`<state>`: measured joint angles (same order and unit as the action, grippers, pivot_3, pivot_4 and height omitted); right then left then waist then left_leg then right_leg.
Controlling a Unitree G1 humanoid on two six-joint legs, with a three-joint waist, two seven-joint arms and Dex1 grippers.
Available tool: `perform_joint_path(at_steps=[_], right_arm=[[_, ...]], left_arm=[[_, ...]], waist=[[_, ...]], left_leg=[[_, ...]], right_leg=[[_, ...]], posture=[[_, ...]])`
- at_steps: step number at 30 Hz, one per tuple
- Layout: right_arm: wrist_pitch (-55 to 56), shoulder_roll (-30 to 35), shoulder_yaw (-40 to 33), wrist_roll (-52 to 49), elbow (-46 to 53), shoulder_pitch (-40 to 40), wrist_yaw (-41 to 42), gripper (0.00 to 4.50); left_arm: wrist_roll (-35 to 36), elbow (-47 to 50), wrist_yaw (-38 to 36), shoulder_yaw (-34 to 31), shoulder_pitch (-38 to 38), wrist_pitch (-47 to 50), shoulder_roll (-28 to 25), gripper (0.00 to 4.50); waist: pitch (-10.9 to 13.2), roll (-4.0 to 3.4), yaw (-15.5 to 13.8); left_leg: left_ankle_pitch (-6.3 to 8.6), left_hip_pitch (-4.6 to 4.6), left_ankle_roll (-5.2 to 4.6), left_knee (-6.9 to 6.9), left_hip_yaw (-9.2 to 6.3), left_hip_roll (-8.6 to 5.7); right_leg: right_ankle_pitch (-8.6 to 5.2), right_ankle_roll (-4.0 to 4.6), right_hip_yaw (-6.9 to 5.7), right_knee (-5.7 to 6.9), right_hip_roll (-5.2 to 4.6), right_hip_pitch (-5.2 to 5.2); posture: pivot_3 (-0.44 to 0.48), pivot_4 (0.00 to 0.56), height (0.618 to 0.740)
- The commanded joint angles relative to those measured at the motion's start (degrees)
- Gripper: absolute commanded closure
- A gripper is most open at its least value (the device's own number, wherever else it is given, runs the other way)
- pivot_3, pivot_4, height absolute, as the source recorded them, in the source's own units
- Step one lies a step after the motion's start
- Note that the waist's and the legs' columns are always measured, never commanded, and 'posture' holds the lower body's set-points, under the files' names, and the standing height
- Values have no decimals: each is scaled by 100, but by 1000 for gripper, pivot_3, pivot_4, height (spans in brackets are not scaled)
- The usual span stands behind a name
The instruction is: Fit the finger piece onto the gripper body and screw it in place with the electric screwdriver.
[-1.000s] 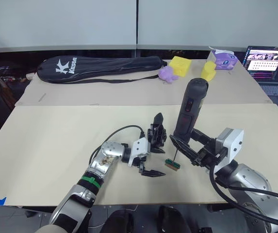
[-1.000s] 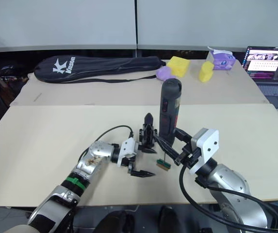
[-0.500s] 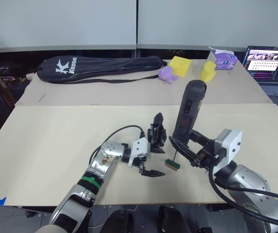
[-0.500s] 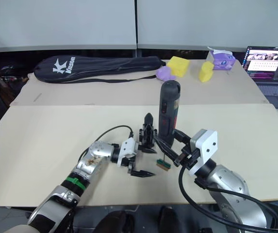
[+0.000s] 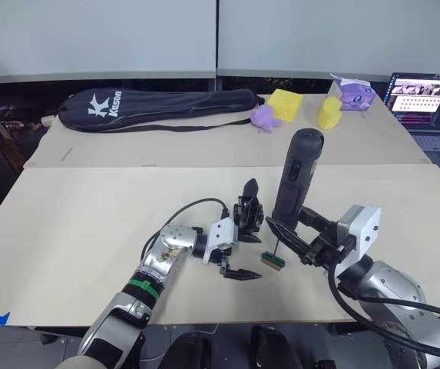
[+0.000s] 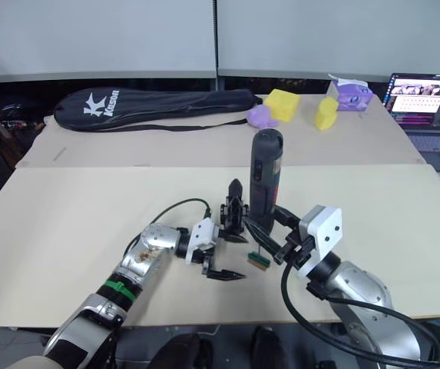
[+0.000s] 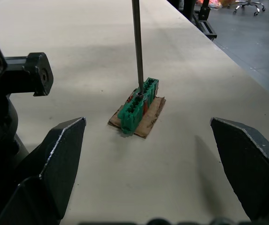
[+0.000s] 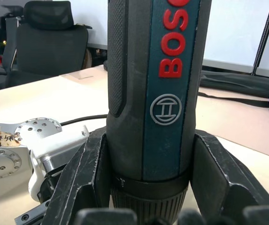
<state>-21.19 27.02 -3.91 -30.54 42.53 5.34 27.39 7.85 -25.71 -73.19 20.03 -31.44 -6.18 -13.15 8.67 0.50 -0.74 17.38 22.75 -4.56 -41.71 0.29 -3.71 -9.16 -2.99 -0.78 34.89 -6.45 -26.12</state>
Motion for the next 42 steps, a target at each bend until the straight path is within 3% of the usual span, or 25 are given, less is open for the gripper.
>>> perform_joint_path(at_steps=[1, 19, 30, 36, 42], right_arm=[[147, -34, -63, -34, 168, -113, 10, 2572], [174, -32, -69, 16, 154, -63, 46, 2572], [-267, 185, -208, -393, 679, -594, -145, 2572], [-454, 311, -389, -694, 703, -803, -209, 2572], [-427, 379, -438, -766, 635, -780, -137, 2572]], left_arm=[[31, 151, 11, -45, -73, -50, -1, 0], [73, 269, -26, -69, -33, 21, -93, 0], [381, 1411, 46, -330, 621, 663, -735, 0], [575, 2143, 494, -743, 1213, 1238, -1182, 0], [564, 2158, 1431, -924, 1139, 1743, -709, 0]], waist=[[0, 0, 0], [0, 0, 0], [0, 0, 9], [1, -2, -4], [1, -1, -34]], left_leg=[[0, 0, 0, 0, 0, 0], [0, -1, 0, 0, 0, 0], [-3, -2, 5, 1, -1, 3], [-12, -6, 22, 1, 0, 6], [-15, -6, 27, 0, -1, 0]], right_leg=[[0, 0, 0, 0, 0, 0], [0, 0, 0, 0, 0, 1], [0, 0, 1, 2, 1, -2], [-1, 1, 4, 3, 0, -1], [-1, 1, 3, 1, -2, 4]], posture=[[0, 150, 723], [0, 150, 723], [0, 150, 723], [0, 150, 723], [0, 150, 723]])
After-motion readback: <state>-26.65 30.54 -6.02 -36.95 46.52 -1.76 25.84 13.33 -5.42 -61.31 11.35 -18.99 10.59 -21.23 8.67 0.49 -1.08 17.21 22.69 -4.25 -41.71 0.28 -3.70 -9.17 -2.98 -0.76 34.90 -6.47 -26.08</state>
